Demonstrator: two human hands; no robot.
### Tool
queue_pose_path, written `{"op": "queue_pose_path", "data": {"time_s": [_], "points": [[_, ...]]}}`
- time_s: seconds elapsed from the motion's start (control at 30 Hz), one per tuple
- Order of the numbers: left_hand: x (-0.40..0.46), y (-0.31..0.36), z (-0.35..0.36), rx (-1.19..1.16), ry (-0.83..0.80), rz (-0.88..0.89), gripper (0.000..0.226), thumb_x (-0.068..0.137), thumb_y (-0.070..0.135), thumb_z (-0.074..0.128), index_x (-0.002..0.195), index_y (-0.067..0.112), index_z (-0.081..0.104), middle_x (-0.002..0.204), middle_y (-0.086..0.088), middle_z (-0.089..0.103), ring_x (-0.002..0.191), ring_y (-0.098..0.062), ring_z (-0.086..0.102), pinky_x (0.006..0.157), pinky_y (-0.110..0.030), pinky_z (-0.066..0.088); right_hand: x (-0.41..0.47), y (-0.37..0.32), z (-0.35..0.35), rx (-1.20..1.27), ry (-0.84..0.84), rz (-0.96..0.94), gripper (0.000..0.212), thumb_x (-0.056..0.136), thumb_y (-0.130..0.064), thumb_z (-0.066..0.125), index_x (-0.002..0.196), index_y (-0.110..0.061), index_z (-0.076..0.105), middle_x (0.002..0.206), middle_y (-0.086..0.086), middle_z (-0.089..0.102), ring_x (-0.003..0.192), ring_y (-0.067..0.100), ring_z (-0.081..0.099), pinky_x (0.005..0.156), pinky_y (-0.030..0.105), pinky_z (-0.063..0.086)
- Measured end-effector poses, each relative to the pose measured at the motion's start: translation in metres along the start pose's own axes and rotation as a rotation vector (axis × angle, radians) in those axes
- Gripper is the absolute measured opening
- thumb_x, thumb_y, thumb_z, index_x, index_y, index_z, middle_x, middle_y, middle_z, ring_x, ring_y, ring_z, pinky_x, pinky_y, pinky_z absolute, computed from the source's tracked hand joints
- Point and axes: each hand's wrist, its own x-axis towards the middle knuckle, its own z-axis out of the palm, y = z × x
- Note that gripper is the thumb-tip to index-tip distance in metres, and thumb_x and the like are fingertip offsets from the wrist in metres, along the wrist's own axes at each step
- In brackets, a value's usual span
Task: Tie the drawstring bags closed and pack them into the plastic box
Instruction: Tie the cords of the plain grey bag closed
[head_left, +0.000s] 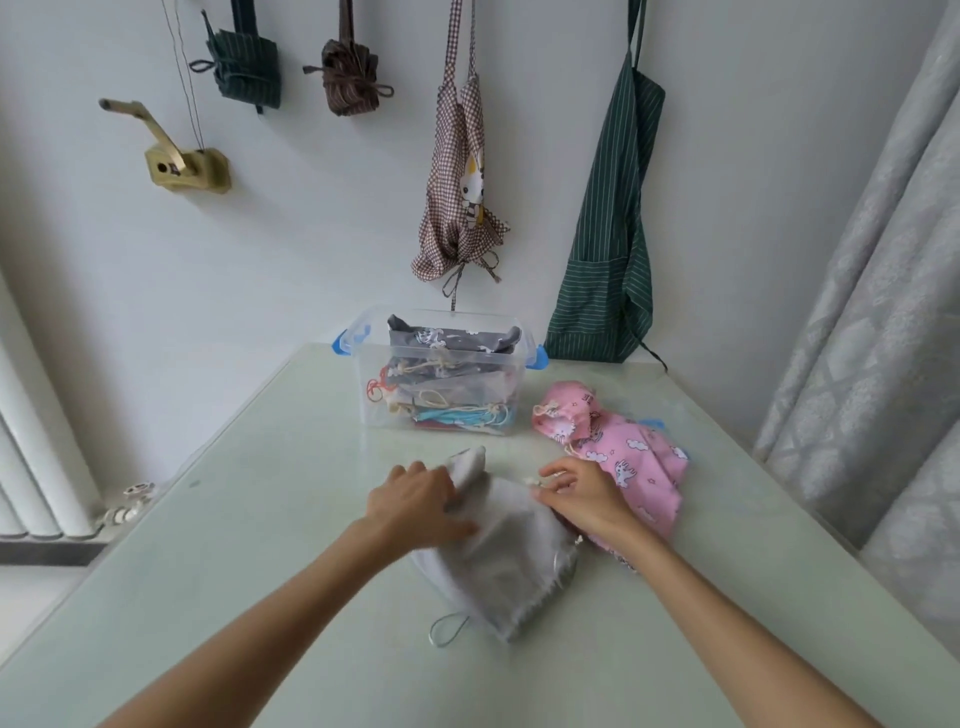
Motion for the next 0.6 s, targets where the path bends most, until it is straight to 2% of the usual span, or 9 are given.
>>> {"op": "queue_pose_path", "data": {"time_s": [0.1,0.17,0.23,0.33,0.37,0.43,0.5,0.57,0.6], "points": [[-0.011,0.011,0.023,0.163,-0.036,0.090,0.055,0.082,0.057,0.052,0.130,0.030,0.047,0.133,-0.004,0.047,0.126,-0.031,0.037,0.095,-0.039,0.039,-0.016,0.004,-0.009,-0.233,-0.009,-0.098,0.036,0.073,-0.046,0.071,0.104,-0.029,0.062,0.093,-0.012,0.058,0.090,0.010,0.057,0.075,0.026,0.043],[-0.009,0.009,0.033,0.230,-0.056,0.180,0.048,0.089,0.050,0.046,0.134,0.033,0.045,0.140,-0.006,0.042,0.131,-0.035,0.034,0.106,-0.042,0.032,-0.028,0.008,-0.009,-0.363,-0.087,-0.155,0.035,0.072,-0.049,0.070,0.101,-0.033,0.061,0.094,-0.011,0.052,0.091,0.012,0.055,0.073,0.026,0.040],[-0.005,0.000,0.037,0.308,-0.068,0.293,0.048,0.096,0.047,0.038,0.142,0.036,0.035,0.150,-0.006,0.030,0.139,-0.032,0.026,0.114,-0.042,0.022,-0.038,0.016,-0.004,-0.480,-0.105,-0.180,0.022,0.074,-0.047,0.066,0.074,-0.030,0.054,0.085,-0.009,0.050,0.082,0.016,0.053,0.067,0.029,0.039],[0.007,-0.020,0.031,0.407,-0.012,0.459,0.050,0.100,0.034,0.035,0.148,0.036,0.021,0.156,0.001,0.021,0.142,-0.019,0.022,0.114,-0.032,0.018,-0.047,0.023,0.007,-0.535,0.008,-0.171,0.040,0.078,-0.050,0.061,0.055,-0.024,0.042,0.067,-0.007,0.047,0.070,0.018,0.047,0.059,0.030,0.034],[0.010,-0.025,0.025,0.459,0.033,0.499,0.053,0.098,0.026,0.040,0.148,0.032,0.023,0.155,0.002,0.025,0.141,-0.017,0.025,0.113,-0.030,0.020,-0.048,0.022,0.011,-0.539,0.059,-0.207,0.034,0.079,-0.049,0.060,0.058,-0.025,0.050,0.066,-0.006,0.049,0.070,0.019,0.047,0.060,0.030,0.035],[0.024,-0.027,0.015,0.495,0.302,0.604,0.055,0.083,0.008,0.059,0.135,0.022,0.050,0.137,-0.003,0.052,0.128,-0.017,0.048,0.106,-0.029,0.037,-0.049,0.017,0.020,-0.560,0.092,-0.290,0.019,0.083,-0.040,0.057,0.075,-0.026,0.066,0.076,-0.003,0.059,0.078,0.022,0.055,0.073,0.029,0.041],[0.030,-0.030,0.002,0.448,0.439,0.483,0.042,0.075,0.018,0.072,0.115,0.023,0.066,0.119,0.001,0.066,0.111,-0.015,0.061,0.097,-0.028,0.046,-0.049,0.010,0.026,-0.568,0.082,-0.354,0.020,0.086,-0.034,0.054,0.071,-0.024,0.063,0.078,-0.002,0.061,0.084,0.023,0.058,0.082,0.031,0.042],[0.031,-0.037,0.004,0.227,0.373,0.229,0.046,0.085,0.034,0.063,0.130,0.029,0.053,0.136,0.005,0.053,0.125,-0.017,0.048,0.105,-0.030,0.033,-0.047,0.013,0.028,-0.506,0.088,-0.331,0.028,0.086,-0.035,0.055,0.064,-0.018,0.057,0.071,-0.003,0.059,0.079,0.025,0.058,0.075,0.031,0.042],[0.030,-0.043,0.007,0.071,0.356,0.116,0.047,0.086,0.037,0.061,0.131,0.029,0.052,0.136,0.003,0.052,0.124,-0.021,0.047,0.101,-0.032,0.033,-0.045,0.015,0.026,-0.481,0.089,-0.297,0.028,0.086,-0.035,0.055,0.066,-0.015,0.060,0.072,-0.002,0.062,0.077,0.024,0.059,0.070,0.030,0.043]]}}
